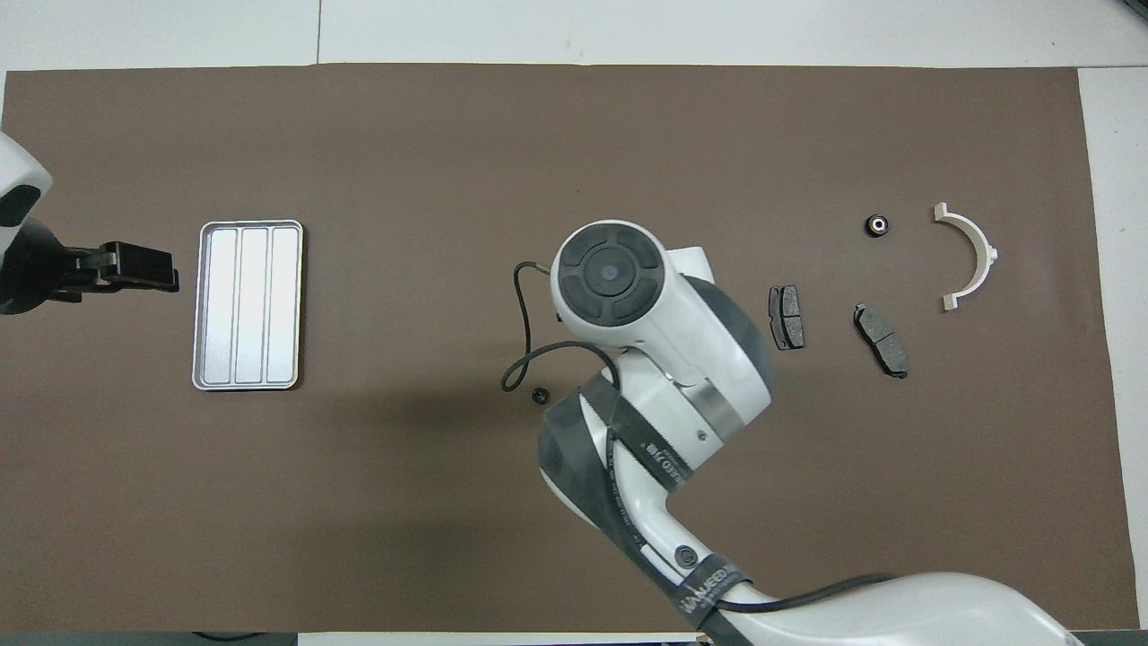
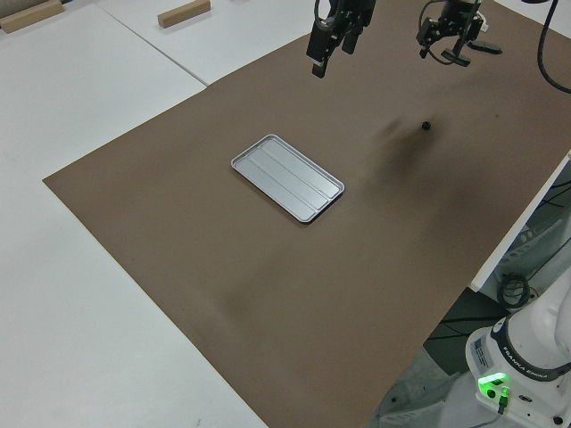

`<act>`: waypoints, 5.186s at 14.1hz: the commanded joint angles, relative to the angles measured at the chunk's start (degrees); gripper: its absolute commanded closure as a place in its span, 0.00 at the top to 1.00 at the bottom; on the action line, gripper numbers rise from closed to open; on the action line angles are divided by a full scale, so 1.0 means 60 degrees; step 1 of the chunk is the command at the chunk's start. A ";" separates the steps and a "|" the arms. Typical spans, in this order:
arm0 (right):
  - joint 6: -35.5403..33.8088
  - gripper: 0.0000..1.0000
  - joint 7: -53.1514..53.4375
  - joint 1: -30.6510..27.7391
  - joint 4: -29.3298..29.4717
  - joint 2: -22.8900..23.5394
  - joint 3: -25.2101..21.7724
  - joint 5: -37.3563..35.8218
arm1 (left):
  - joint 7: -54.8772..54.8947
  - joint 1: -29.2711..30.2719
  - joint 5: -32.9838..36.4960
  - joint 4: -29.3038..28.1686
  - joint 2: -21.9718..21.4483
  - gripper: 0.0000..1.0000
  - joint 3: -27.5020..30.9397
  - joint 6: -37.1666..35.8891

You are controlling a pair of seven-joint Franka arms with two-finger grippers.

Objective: Pick bearing gear from pile to tray

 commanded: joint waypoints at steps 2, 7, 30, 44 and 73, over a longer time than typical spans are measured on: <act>-0.0521 1.00 -0.3153 -0.1330 -0.0169 -0.0754 0.0116 -0.0057 | -0.1939 -0.1696 -0.0007 -0.0332 0.0552 1.00 0.0091 0.0891; -0.0728 1.00 -0.7899 -0.3381 -0.0169 -0.1063 0.0116 -0.0013 | -0.3948 -0.3528 -0.0007 -0.0403 0.1754 1.00 0.0091 0.2149; 0.2392 1.00 -0.7119 -0.5758 0.0197 0.2291 0.0057 -0.0511 | -0.6940 -0.6036 0.0110 -0.3202 0.2606 1.00 0.0061 0.6003; 0.2919 0.99 -0.6752 -0.5758 0.0271 0.2804 0.0072 -0.0541 | -0.6866 -0.6461 0.0110 -0.4389 0.2064 1.00 0.0076 0.6678; 0.0095 0.00 -0.7234 -0.5670 0.1018 0.1810 0.0115 -0.0614 | -0.6939 -0.6431 0.1355 -0.3231 0.3104 0.88 0.0091 0.6020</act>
